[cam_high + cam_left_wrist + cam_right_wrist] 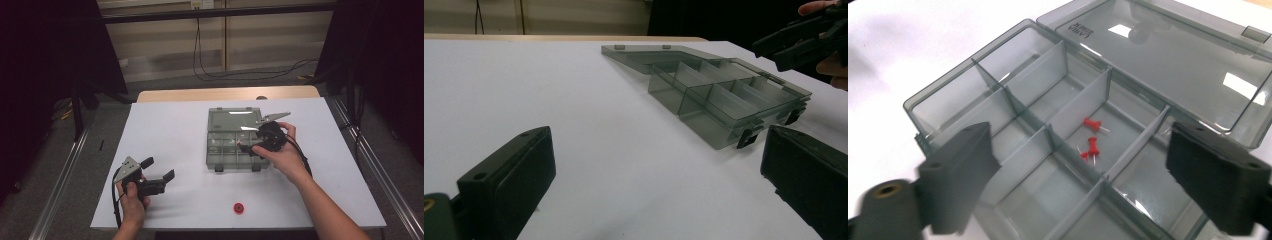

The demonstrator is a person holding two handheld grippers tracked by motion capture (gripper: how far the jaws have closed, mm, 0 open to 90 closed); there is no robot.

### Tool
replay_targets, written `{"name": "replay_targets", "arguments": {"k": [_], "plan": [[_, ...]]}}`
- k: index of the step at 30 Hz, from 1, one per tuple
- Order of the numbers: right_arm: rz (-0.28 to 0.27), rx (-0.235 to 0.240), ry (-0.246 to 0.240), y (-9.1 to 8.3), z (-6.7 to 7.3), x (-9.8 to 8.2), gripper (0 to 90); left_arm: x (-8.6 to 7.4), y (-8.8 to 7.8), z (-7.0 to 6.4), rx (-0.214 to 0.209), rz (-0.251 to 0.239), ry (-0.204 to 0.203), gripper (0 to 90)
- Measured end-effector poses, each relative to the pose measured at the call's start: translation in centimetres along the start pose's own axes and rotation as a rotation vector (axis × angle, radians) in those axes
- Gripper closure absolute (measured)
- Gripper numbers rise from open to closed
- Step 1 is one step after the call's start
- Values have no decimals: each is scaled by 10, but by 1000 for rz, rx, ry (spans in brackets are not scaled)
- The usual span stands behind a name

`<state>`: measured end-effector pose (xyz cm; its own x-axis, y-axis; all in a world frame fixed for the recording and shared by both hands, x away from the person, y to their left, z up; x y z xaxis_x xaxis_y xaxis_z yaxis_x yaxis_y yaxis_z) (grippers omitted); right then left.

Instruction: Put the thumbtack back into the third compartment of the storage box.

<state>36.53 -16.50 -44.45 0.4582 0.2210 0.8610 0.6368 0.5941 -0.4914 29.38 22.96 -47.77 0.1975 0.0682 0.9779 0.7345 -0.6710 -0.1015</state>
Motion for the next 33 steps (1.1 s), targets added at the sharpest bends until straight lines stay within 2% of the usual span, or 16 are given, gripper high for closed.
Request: {"name": "replay_targets", "arguments": {"k": [4,6,15,22,33], "plan": [[-4,-3,6,-4,3,-2,2,0,0,0,-1,0,0,11],[-3,12,12,-6,4,-3,0,0,0,0,0,0,0,11],[-8,25,9,-14,13,-11,0,0,0,0,1,1,-1,11],[-3,14,-5,-22,18,-18,0,0,1,0,6,-7,-11,11],[-9,18,6,-33,26,-31,0,0,1,-1,6,-5,-9,11]]}}
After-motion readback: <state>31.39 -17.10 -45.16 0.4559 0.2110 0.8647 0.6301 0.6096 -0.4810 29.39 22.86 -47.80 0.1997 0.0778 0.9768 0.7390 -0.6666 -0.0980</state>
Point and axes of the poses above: each handheld gripper's, and its own axes: y roughly forward along the jaws, x roughly out of its top, z roughly to its left, the point moved 2 cm from there along y, roughly forward along the jaws, and after that the axes turned 13 degrees about -z, right-handed, at the moved point
